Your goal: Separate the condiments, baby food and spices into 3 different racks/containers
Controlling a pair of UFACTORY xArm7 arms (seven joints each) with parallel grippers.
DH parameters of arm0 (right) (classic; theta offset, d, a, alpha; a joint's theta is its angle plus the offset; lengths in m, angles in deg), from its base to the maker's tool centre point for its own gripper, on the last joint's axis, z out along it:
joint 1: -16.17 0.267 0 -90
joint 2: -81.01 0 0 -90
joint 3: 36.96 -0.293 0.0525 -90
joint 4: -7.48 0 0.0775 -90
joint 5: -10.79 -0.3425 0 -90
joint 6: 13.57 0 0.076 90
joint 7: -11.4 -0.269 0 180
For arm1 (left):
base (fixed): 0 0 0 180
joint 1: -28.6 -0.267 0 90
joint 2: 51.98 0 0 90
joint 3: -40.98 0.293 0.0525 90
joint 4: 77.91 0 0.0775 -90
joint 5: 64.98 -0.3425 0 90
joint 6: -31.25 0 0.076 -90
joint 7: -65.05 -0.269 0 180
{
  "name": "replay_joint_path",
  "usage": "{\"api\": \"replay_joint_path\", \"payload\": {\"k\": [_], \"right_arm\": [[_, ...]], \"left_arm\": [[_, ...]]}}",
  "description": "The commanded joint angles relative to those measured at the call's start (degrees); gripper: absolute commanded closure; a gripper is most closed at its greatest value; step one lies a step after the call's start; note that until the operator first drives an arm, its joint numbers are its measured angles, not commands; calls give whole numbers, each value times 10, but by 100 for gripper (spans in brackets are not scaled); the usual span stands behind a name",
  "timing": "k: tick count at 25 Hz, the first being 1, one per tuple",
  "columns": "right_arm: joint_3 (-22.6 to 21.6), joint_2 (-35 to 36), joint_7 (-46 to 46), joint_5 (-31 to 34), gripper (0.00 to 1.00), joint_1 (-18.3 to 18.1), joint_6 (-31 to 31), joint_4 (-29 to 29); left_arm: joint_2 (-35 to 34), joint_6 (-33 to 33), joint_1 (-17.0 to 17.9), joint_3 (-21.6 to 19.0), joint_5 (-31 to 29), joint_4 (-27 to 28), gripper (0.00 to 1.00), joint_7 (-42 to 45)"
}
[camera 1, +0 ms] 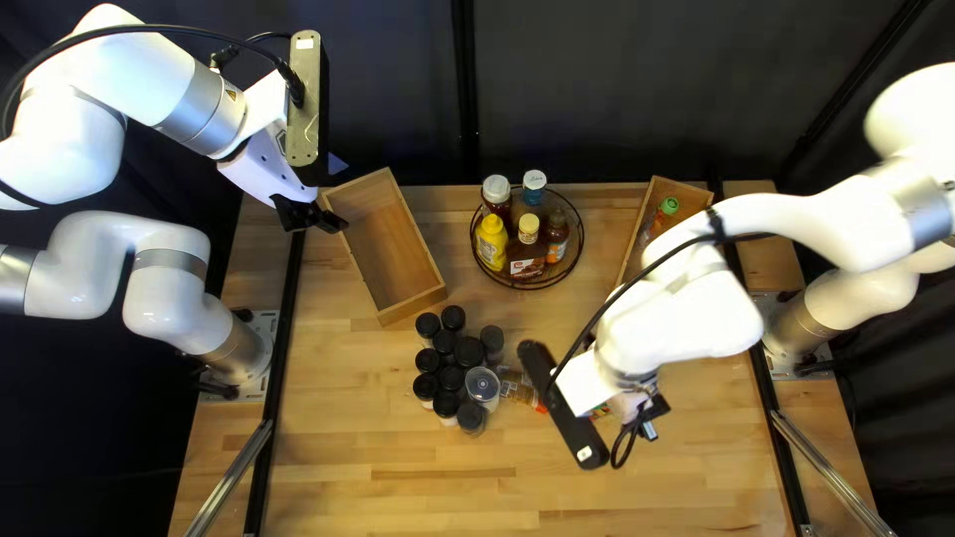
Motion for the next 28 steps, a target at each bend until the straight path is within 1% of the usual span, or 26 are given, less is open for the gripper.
{"api": "replay_joint_path", "payload": {"k": [1,4,8,12,13,15,16,21,24,28], "right_arm": [[4,-49,-28,61,0,30,25,24],[6,-59,-34,77,0,38,25,20],[16,-88,-64,116,0,60,30,26],[22,-87,-87,133,0,64,20,8],[23,-86,-90,135,8,65,17,4],[25,-83,-98,140,99,66,14,-1],[25,-83,-100,143,100,66,14,0],[24,-74,-96,142,100,65,21,7],[21,-75,-76,138,100,63,35,30],[13,-74,-16,117,100,54,69,82]], "left_arm": [[0,0,0,0,0,0,0,0],[0,0,0,0,0,0,0,0],[0,0,0,0,0,0,0,0],[0,0,0,0,0,0,0,0],[0,0,0,0,0,0,0,0],[0,0,0,0,0,0,0,0],[0,0,0,0,0,0,0,0],[0,0,0,0,0,0,0,0],[0,0,0,0,0,0,0,0],[0,0,0,0,0,0,0,0]]}}
